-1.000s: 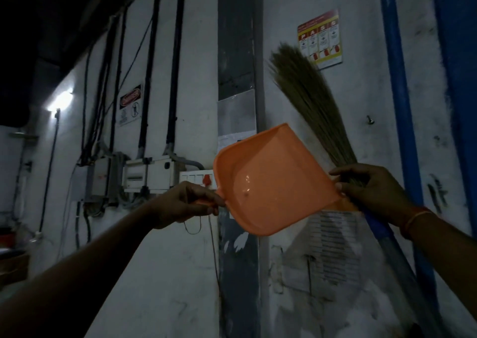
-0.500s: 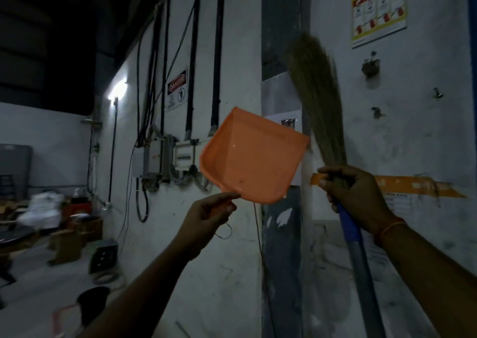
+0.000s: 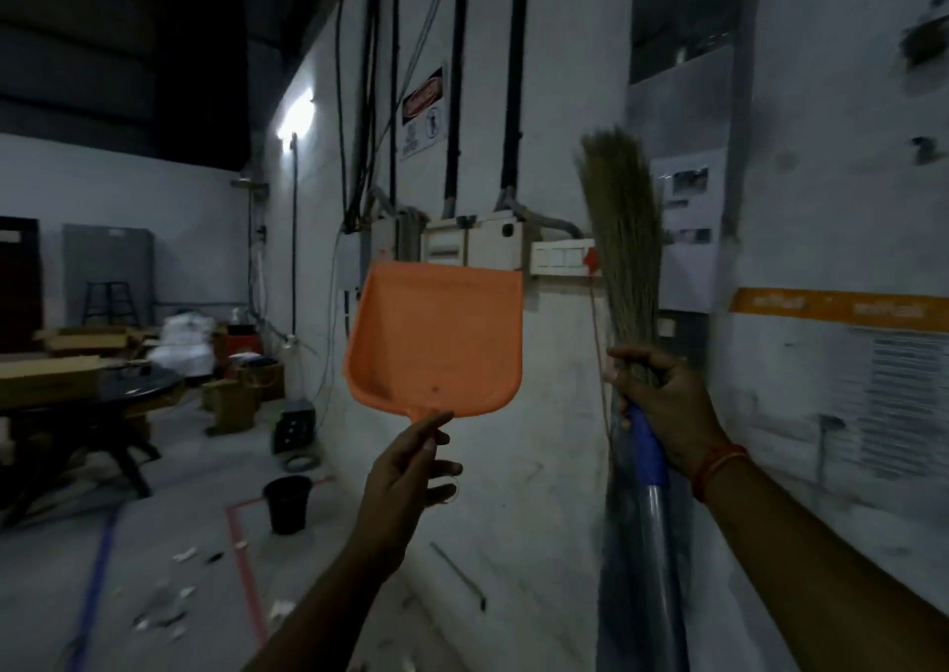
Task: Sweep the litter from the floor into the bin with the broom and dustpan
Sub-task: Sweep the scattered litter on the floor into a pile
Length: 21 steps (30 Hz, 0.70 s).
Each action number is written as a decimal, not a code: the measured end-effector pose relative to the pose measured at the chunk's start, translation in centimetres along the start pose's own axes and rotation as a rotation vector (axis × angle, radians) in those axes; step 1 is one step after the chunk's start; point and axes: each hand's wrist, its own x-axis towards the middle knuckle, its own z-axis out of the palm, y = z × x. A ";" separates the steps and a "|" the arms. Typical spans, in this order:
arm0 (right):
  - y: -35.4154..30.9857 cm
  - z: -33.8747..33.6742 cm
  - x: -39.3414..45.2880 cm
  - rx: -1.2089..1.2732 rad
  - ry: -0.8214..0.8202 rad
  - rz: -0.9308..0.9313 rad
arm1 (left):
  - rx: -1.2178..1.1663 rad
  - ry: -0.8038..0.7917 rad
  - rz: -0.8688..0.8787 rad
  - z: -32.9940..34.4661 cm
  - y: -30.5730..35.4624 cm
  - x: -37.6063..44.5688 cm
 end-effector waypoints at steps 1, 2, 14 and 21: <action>1.1 1.5 -0.6 0.020 -0.010 0.041 | -0.006 0.017 -0.033 -1.5 -0.4 -0.8; 2.2 3.0 -1.4 0.040 -0.019 0.083 | -0.017 0.033 -0.067 -3.0 -0.7 -1.8; 13.2 17.4 -13.7 0.164 -0.163 0.397 | 0.178 0.087 -0.206 -18.4 -3.2 -12.3; 16.2 22.1 -14.0 0.168 -0.224 0.470 | 0.256 0.233 -0.279 -23.5 -5.1 -17.9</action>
